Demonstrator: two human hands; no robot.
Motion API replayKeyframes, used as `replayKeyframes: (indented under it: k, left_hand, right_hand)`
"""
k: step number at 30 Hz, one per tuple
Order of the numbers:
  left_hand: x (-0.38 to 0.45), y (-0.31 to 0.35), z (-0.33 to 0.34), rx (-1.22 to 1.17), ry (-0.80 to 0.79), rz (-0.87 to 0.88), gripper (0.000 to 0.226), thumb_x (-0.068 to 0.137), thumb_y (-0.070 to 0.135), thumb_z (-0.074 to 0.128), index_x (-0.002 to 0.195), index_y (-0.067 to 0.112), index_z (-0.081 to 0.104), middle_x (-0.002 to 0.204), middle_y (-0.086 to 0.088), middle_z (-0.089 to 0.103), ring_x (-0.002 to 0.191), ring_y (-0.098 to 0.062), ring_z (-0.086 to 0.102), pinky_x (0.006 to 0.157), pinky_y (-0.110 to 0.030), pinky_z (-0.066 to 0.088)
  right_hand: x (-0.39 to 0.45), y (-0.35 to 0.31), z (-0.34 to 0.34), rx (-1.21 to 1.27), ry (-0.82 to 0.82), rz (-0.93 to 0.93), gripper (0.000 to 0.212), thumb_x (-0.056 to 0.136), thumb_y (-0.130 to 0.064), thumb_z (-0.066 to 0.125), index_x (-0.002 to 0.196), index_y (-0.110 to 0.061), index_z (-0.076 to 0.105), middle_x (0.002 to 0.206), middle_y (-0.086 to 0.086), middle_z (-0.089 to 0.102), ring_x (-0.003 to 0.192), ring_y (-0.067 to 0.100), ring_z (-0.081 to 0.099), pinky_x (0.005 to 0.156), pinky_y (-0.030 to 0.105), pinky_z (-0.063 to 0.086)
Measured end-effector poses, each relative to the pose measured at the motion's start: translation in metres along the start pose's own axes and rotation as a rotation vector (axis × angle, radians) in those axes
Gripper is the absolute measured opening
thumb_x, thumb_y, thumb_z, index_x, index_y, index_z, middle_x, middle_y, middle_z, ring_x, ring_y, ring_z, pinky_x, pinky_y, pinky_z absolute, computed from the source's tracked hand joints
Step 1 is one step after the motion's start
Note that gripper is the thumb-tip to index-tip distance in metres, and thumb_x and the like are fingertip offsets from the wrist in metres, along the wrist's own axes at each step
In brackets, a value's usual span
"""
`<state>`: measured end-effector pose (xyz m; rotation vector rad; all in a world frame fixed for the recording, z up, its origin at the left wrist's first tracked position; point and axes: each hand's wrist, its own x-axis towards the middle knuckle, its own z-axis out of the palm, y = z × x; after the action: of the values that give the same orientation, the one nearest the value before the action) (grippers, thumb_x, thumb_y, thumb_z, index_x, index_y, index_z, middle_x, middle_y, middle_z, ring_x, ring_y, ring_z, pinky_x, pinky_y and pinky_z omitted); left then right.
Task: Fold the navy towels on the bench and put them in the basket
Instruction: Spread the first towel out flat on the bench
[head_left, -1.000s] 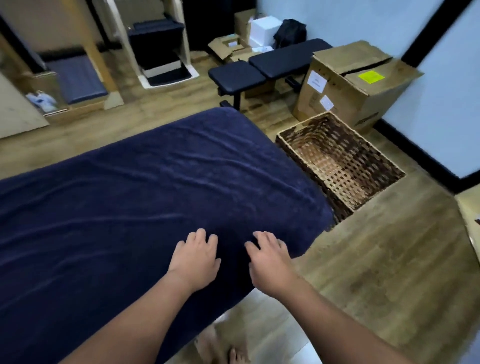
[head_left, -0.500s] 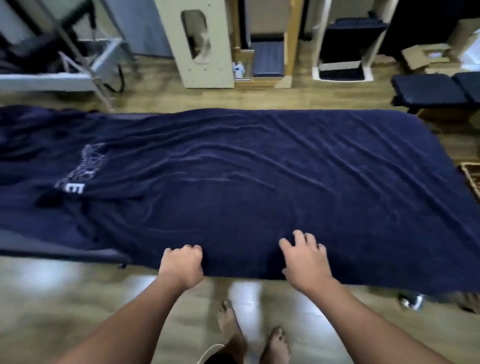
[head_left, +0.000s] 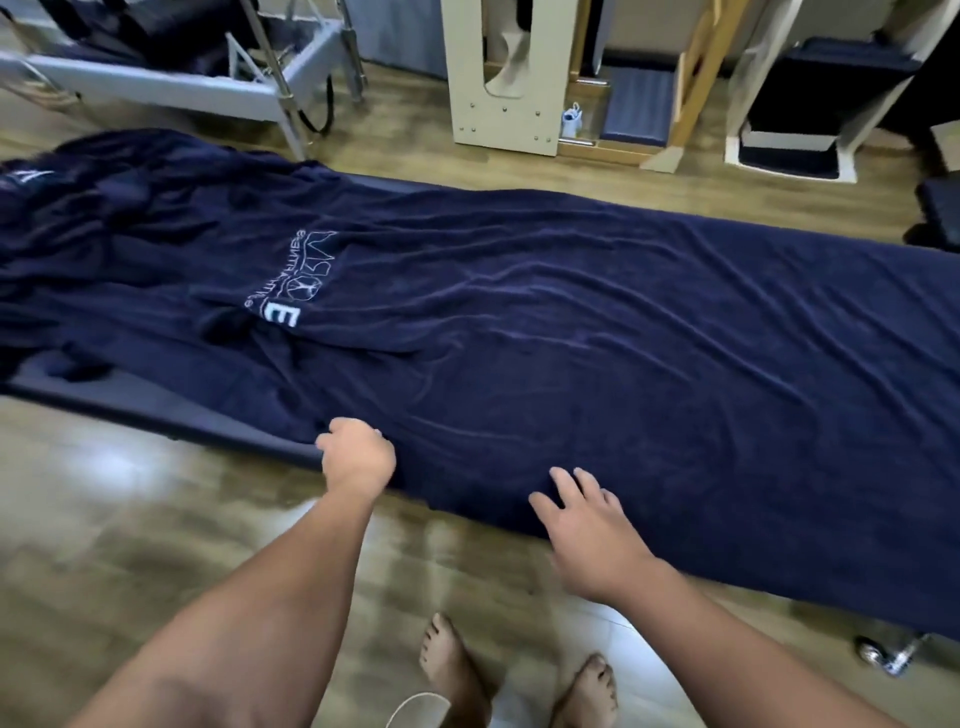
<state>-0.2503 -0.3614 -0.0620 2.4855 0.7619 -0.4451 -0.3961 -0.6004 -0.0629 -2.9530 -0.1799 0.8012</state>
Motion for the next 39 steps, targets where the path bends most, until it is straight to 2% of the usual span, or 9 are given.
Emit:
replayKeyframes:
  k: [7,10,14,19,23,25,31,36,39]
  left_hand:
    - [0.034,-0.012,-0.018,-0.082,-0.008,0.134,0.026,0.087,0.01,0.058,0.111,0.016,0.052,0.108,-0.012,0.061,0.101,-0.037,0.058,0.087,-0.041,0.051]
    - [0.036,-0.017,-0.027,-0.28,0.004,0.103,0.036,0.08,0.007,0.059,0.111,0.023,0.054,0.099,-0.003,0.062,0.094,-0.028,0.057,0.088,-0.036,0.052]
    - [0.039,-0.056,-0.035,-0.198,-0.034,0.123,0.013,0.074,0.007,0.052,0.075,0.013,0.064,0.075,-0.004,0.067,0.079,-0.029,0.061,0.069,-0.033,0.049]
    - [0.044,-0.076,-0.042,-0.295,-0.075,0.125,0.013,0.068,0.006,0.057,0.057,0.009,0.051,0.054,-0.001,0.048,0.056,-0.025,0.039,0.053,-0.03,0.037]
    - [0.07,-0.053,-0.061,-0.683,-0.049,0.044,0.017,0.065,0.011,0.068,0.078,0.022,0.065,0.075,-0.002,0.066,0.067,-0.023,0.059,0.066,-0.041,0.055]
    - [0.08,-0.051,-0.074,-0.719,-0.112,0.03,0.029,0.071,0.0,0.065,0.089,0.023,0.064,0.076,-0.004,0.061,0.062,-0.024,0.053,0.055,-0.036,0.048]
    - [0.106,-0.071,-0.105,0.027,-0.333,0.22,0.012,0.072,0.018,0.064,0.072,0.007,0.064,0.062,0.0,0.062,0.056,-0.022,0.055,0.048,-0.025,0.042]
    - [0.136,-0.061,-0.13,-0.125,-0.007,0.235,0.011,0.082,0.03,0.065,0.079,0.02,0.062,0.089,-0.004,0.07,0.098,-0.031,0.062,0.082,-0.033,0.046]
    - [0.172,-0.051,-0.14,-0.3,0.114,0.128,0.035,0.089,0.023,0.061,0.121,0.01,0.055,0.116,-0.017,0.064,0.113,-0.041,0.058,0.094,-0.038,0.046]
  right_hand:
    - [0.021,-0.035,-0.006,0.027,0.07,0.158,0.071,0.096,-0.046,0.054,0.154,-0.038,0.013,0.156,0.012,0.019,0.127,0.036,0.032,0.094,0.049,0.045]
    - [0.029,-0.042,-0.012,0.045,0.07,0.19,0.064,0.097,-0.053,0.051,0.151,-0.037,0.019,0.146,0.01,0.027,0.119,0.033,0.035,0.085,0.045,0.05]
    - [0.034,-0.041,-0.02,0.062,0.042,0.194,0.056,0.098,-0.049,0.05,0.146,-0.037,0.023,0.135,0.006,0.032,0.112,0.031,0.037,0.076,0.04,0.052]
    - [0.055,-0.054,-0.039,0.05,0.101,0.155,0.042,0.097,-0.05,0.051,0.131,-0.026,0.05,0.132,0.004,0.036,0.117,0.028,0.04,0.086,0.039,0.05]
    - [0.078,-0.081,-0.052,0.012,0.096,0.011,0.041,0.099,-0.045,0.05,0.133,-0.021,0.05,0.153,0.002,0.025,0.134,0.029,0.035,0.099,0.045,0.043]
    - [0.087,-0.093,-0.058,-0.032,0.063,-0.001,0.041,0.099,-0.046,0.049,0.131,-0.02,0.049,0.145,0.001,0.037,0.128,0.03,0.042,0.095,0.045,0.043]
    - [0.113,-0.113,-0.083,-0.03,0.039,0.037,0.035,0.101,-0.048,0.046,0.116,-0.017,0.05,0.117,0.004,0.059,0.108,0.029,0.059,0.08,0.039,0.046]
    - [0.146,-0.145,-0.107,-0.027,0.051,-0.065,0.028,0.1,-0.039,0.049,0.114,-0.015,0.053,0.115,0.006,0.057,0.107,0.031,0.059,0.073,0.036,0.042]
    - [0.168,-0.169,-0.122,-0.028,0.074,-0.139,0.028,0.099,-0.038,0.05,0.113,-0.015,0.053,0.113,0.006,0.056,0.106,0.031,0.057,0.074,0.037,0.044]
